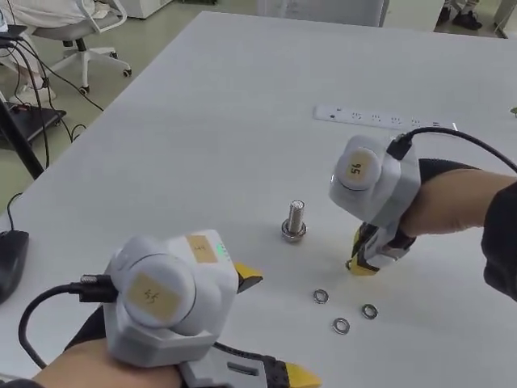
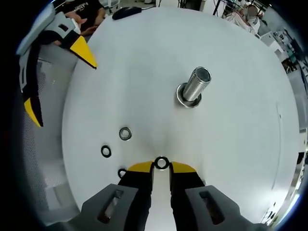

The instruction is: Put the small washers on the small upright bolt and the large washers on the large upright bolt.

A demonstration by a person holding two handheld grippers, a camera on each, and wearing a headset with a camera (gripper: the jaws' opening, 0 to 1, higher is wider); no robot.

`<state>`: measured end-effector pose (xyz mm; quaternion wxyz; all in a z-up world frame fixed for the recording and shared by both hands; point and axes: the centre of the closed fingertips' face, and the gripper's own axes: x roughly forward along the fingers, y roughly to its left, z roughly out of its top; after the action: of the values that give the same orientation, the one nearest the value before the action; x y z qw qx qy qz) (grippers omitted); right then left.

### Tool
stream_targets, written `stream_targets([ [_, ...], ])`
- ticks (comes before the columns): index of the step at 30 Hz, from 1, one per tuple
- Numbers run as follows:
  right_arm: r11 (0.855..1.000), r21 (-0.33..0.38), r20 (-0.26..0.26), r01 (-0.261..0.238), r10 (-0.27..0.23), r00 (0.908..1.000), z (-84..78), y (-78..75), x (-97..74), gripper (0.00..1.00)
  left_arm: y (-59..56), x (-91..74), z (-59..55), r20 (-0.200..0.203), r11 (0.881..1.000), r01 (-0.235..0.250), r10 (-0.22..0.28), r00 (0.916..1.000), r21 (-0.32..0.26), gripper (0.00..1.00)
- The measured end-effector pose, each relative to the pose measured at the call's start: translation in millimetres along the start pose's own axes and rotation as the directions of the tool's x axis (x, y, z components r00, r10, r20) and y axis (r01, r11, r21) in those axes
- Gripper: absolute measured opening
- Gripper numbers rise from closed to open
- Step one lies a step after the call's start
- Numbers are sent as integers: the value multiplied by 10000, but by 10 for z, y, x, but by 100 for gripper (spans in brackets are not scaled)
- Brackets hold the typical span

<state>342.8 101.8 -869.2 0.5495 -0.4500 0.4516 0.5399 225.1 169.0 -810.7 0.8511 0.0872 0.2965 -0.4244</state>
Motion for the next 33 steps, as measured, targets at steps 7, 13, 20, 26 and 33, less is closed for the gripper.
stream_targets([
  [7,9997,214,71,80,-82,9999,-76,24,-79,14,-9,1,3,-4,10000,27,-27,10000,24,73],
  [13,9986,492,153,185,-192,9997,-160,40,-153,14,-17,6,0,-16,10000,69,-69,10000,24,73],
  [20,9968,765,143,228,-239,9996,-275,33,-180,14,-17,7,-10,-42,10000,79,-78,10000,23,73],
  [26,9946,996,186,297,-317,9993,-347,14,-250,14,-11,7,-11,-49,10000,72,-72,10000,35,73],
  [33,9924,1178,157,367,-388,9991,-414,21,-324,14,-6,5,-14,-59,10000,67,-67,10000,30,73],
])
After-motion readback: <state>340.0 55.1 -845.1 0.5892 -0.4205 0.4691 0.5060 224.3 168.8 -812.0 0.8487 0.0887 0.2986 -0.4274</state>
